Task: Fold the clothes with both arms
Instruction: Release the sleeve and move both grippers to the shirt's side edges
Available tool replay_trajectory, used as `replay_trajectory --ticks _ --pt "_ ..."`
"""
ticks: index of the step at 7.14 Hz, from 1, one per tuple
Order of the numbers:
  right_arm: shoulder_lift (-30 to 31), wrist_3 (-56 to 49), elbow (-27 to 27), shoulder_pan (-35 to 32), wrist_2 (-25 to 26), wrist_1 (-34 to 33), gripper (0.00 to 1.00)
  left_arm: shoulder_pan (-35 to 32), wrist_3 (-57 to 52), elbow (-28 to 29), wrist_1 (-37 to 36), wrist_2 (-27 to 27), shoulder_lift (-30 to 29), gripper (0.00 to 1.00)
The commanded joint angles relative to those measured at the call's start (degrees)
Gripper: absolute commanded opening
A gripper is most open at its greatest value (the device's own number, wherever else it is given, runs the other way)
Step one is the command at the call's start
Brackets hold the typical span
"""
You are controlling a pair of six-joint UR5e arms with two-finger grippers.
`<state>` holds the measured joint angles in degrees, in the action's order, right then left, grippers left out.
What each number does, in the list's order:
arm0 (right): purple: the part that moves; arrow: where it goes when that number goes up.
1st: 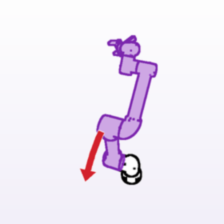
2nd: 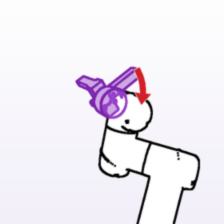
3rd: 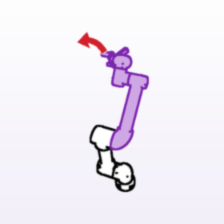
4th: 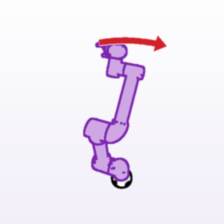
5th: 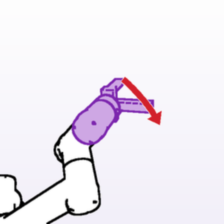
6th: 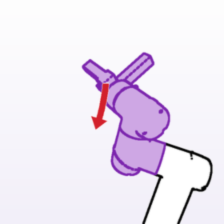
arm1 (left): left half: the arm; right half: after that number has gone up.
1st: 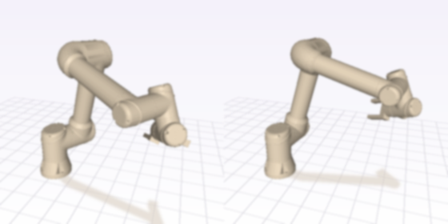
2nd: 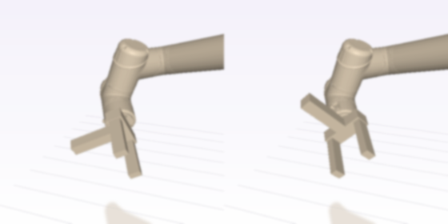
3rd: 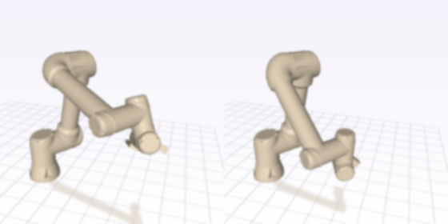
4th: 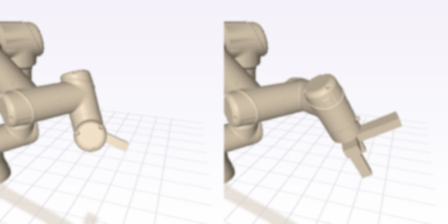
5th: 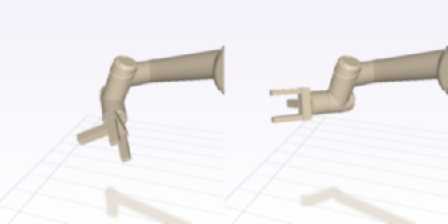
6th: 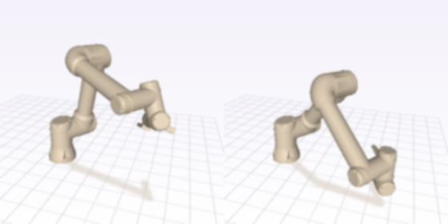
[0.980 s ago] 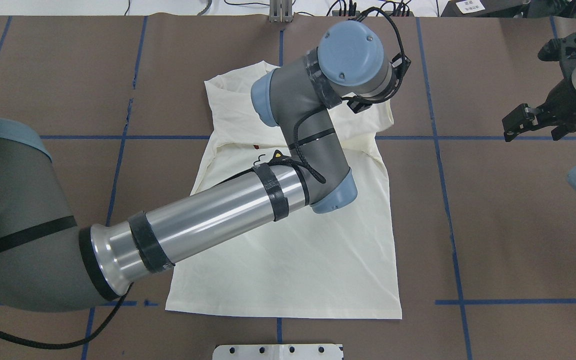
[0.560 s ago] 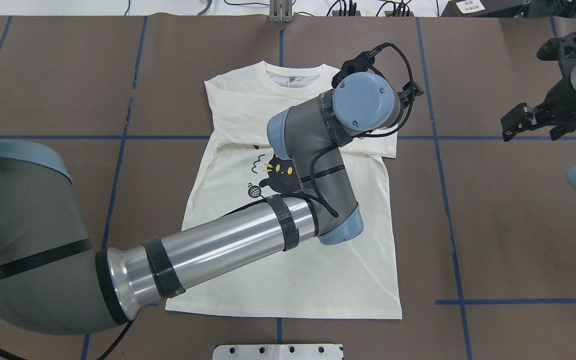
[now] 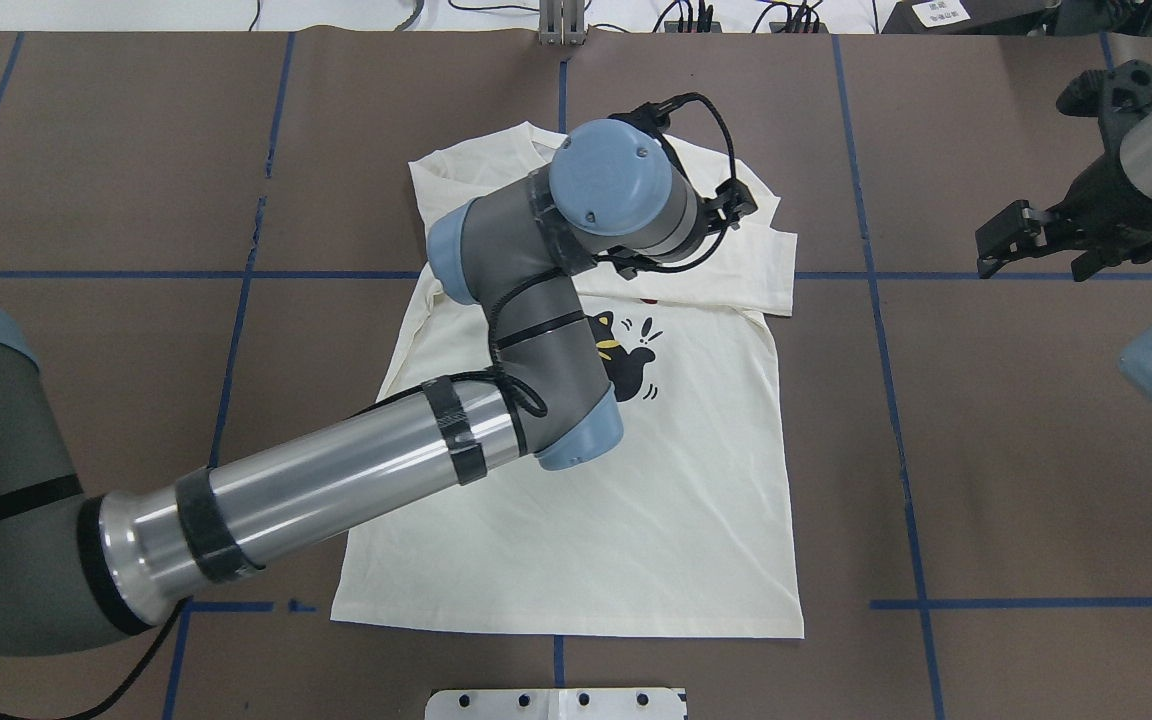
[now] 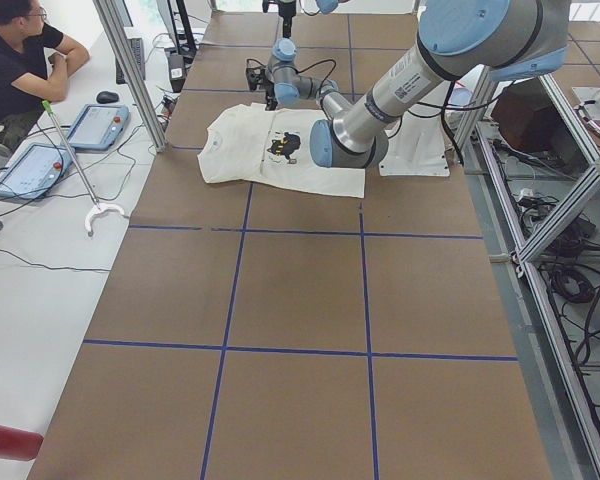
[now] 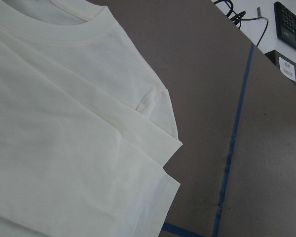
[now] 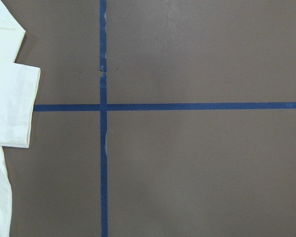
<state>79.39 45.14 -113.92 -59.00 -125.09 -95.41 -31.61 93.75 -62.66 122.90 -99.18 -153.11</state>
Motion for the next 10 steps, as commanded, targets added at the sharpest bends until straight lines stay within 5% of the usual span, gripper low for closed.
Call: replay_trajectory --ticks 1,3,5,6,10 --pt "0.1 13.4 -0.3 6.3 0.5 8.4 1.0 -1.9 -11.1 -19.3 -14.5 -0.9 11.6 1.0" --pt "0.1 27.2 -3.7 16.4 6.8 9.3 1.0 -2.3 -22.4 -39.1 -23.1 -0.9 26.9 1.0" --pt "1.0 43.5 -6.5 32.4 18.9 14.0 1.0 -2.4 -24.8 -50.4 -23.2 -0.9 37.9 1.0" --pt "1.8 48.6 -6.5 40.6 26.1 14.8 1.0 -2.4 -24.8 -52.6 -23.3 -0.9 40.0 1.0" --pt "8.4 54.1 -6.1 52.5 33.0 18.9 1.0 -2.1 -24.0 -53.2 -23.2 -0.8 39.8 1.0"
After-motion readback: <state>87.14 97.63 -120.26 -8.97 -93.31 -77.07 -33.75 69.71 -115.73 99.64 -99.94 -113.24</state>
